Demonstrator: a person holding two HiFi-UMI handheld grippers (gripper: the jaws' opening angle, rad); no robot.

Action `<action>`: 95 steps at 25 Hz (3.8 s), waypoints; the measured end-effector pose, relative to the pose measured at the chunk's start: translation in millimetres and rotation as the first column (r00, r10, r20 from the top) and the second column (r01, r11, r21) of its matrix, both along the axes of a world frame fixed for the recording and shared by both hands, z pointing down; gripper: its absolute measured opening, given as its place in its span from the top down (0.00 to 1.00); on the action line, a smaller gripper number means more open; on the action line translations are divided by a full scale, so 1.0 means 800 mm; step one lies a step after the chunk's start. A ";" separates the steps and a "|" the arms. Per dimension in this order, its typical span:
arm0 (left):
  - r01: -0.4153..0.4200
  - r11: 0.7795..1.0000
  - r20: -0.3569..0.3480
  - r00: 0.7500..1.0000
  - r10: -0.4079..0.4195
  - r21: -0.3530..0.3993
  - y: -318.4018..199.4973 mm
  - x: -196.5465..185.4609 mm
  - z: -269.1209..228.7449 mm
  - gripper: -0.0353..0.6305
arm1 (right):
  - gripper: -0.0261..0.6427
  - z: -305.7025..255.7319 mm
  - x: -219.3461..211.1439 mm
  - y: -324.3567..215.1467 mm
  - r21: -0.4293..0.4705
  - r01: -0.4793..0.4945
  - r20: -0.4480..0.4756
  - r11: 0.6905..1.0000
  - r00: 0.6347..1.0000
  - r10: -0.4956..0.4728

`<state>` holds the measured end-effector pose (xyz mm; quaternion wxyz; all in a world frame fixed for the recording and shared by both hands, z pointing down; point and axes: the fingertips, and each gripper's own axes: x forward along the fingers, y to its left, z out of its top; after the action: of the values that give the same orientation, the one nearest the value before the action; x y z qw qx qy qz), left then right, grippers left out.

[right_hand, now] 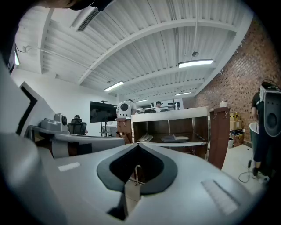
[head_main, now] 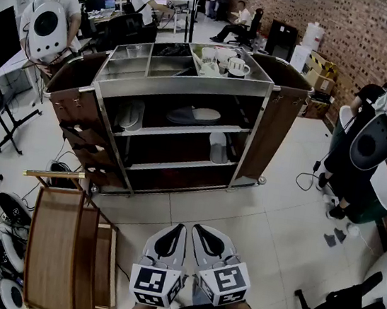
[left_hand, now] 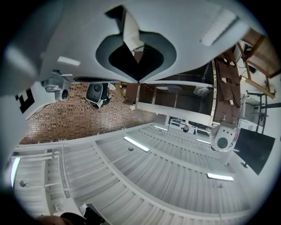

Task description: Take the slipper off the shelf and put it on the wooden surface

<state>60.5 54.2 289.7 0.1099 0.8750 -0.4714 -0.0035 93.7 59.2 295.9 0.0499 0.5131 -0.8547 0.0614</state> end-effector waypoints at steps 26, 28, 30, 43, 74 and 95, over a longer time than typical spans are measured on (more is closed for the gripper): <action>0.074 0.996 0.075 0.995 -0.070 -0.051 -0.248 0.075 0.016 0.94 | 0.96 0.000 0.074 -0.257 -0.006 0.072 0.037 0.997 0.997 -0.072; 0.086 0.995 0.083 0.993 -0.082 -0.052 -0.266 0.082 0.018 0.94 | 0.96 0.000 0.080 -0.275 -0.009 0.085 0.037 0.996 0.996 -0.084; 0.099 0.994 0.086 0.992 -0.095 -0.049 -0.284 0.089 0.018 0.94 | 0.96 0.000 0.088 -0.293 -0.009 0.097 0.038 0.995 0.995 -0.097; 0.210 0.977 0.099 0.974 -0.205 -0.045 -0.372 0.119 0.020 0.94 | 0.96 -0.001 0.121 -0.390 0.012 0.198 0.058 0.980 0.979 -0.198; 0.228 0.972 0.064 0.972 -0.224 -0.052 -0.542 0.066 0.066 0.94 | 0.92 0.067 0.073 -0.586 -0.019 0.221 -0.009 0.975 0.975 -0.222; 0.182 0.980 0.092 0.980 -0.175 -0.075 -0.609 0.031 0.097 0.94 | 0.73 0.161 0.050 -0.719 -0.174 0.245 -0.065 0.954 0.964 -0.259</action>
<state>85.6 -432.6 366.9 0.1255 0.8231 -0.5521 0.0434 133.5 -515.9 424.9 0.1364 0.3962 -0.9022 0.1023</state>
